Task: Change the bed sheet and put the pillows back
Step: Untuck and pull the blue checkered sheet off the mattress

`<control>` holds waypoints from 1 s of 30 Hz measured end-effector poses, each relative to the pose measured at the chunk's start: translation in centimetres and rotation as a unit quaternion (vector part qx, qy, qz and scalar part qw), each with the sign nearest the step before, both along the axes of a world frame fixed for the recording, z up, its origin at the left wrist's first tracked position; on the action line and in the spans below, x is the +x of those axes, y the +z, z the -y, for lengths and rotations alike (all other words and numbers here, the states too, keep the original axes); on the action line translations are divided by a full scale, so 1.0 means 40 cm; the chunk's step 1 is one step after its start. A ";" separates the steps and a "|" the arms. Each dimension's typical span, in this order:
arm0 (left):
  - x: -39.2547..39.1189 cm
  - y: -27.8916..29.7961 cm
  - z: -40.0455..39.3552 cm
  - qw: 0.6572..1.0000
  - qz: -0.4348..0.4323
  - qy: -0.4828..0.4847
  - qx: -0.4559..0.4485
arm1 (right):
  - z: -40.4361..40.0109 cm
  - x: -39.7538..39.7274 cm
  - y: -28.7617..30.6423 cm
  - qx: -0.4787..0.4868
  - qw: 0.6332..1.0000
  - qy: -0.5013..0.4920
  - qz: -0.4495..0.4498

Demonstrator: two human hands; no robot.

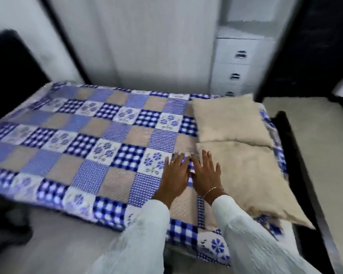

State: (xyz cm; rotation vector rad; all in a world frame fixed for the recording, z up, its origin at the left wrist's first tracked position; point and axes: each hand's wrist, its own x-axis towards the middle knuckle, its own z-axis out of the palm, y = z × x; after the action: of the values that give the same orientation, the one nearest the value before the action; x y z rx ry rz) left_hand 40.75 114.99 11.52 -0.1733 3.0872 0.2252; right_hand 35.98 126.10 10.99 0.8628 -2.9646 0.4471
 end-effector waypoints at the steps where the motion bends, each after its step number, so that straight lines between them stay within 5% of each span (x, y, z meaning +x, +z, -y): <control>1: 0.026 0.005 0.061 0.999 -0.001 0.037 -0.005 | 0.063 0.006 0.008 0.004 0.999 0.030 -0.013; 10: 0.357 0.014 0.614 0.959 -0.001 0.282 -0.022 | 0.701 0.226 -0.004 0.045 0.964 0.260 -0.039; 14: 0.529 0.008 0.876 0.927 0.013 0.374 -0.007 | 1.003 0.375 0.003 0.044 0.940 0.337 0.019; 21: 0.745 0.007 1.264 0.883 -0.001 0.467 0.043 | 1.448 0.580 0.010 0.086 0.906 0.414 0.013; 30: 0.800 -0.106 1.733 0.843 -0.001 0.529 0.097 | 1.984 0.630 -0.083 0.089 0.875 0.474 0.047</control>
State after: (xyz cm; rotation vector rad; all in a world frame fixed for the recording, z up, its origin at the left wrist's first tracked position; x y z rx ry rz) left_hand 72.75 45.69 7.30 -1.8145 2.5502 0.5352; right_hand 61.17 46.72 7.69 2.3530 -2.4435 0.2019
